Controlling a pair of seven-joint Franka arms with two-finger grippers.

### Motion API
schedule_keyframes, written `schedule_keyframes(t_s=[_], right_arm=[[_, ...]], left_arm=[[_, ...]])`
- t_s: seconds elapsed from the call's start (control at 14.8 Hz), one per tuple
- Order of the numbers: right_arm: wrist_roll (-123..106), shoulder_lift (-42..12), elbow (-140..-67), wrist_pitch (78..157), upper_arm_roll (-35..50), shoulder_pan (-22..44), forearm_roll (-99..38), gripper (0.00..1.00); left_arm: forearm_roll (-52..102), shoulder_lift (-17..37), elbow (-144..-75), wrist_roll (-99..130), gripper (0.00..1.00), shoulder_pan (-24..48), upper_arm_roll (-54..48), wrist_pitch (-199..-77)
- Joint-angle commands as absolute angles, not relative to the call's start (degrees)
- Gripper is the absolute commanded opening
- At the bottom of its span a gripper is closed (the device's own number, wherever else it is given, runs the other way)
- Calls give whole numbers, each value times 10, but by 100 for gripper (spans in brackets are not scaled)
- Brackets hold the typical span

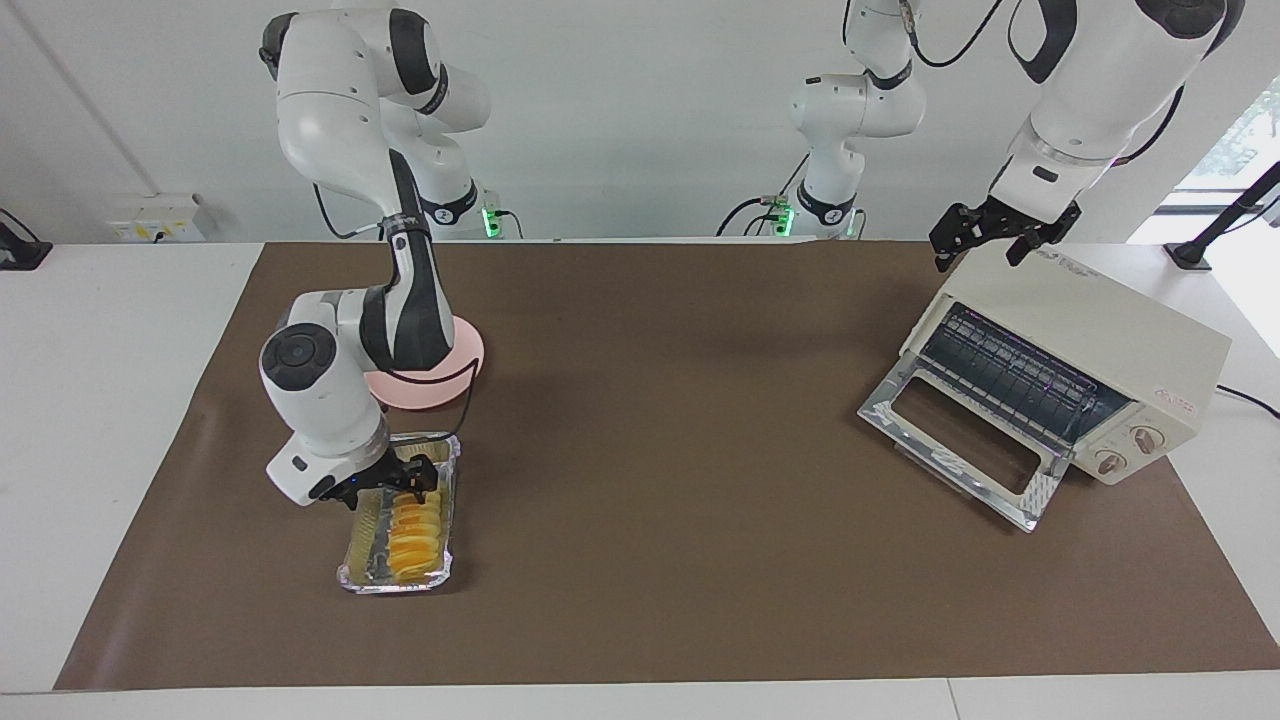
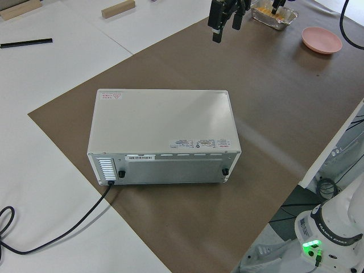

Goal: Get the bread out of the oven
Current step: 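Grasp the bread slices in the tray with the right gripper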

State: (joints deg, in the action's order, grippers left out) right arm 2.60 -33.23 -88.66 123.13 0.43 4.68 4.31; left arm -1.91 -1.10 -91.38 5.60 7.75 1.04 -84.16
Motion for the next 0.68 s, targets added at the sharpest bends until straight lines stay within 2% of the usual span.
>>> schedule_keyframes(t_s=[0.0, 0.41, 0.61], right_arm=[[47, -341, -883, 1241, 7, 52, 65, 100], [18, -329, -875, 1189, 7, 35, 78, 100], [18, -337, -832, 1125, 7, 36, 91, 100]], left_arm=[[-11, -29, -934, 54, 100, 69, 7, -854], [-10, -29, -935, 54, 100, 69, 7, -854], [-11, -29, -934, 54, 100, 69, 7, -854]])
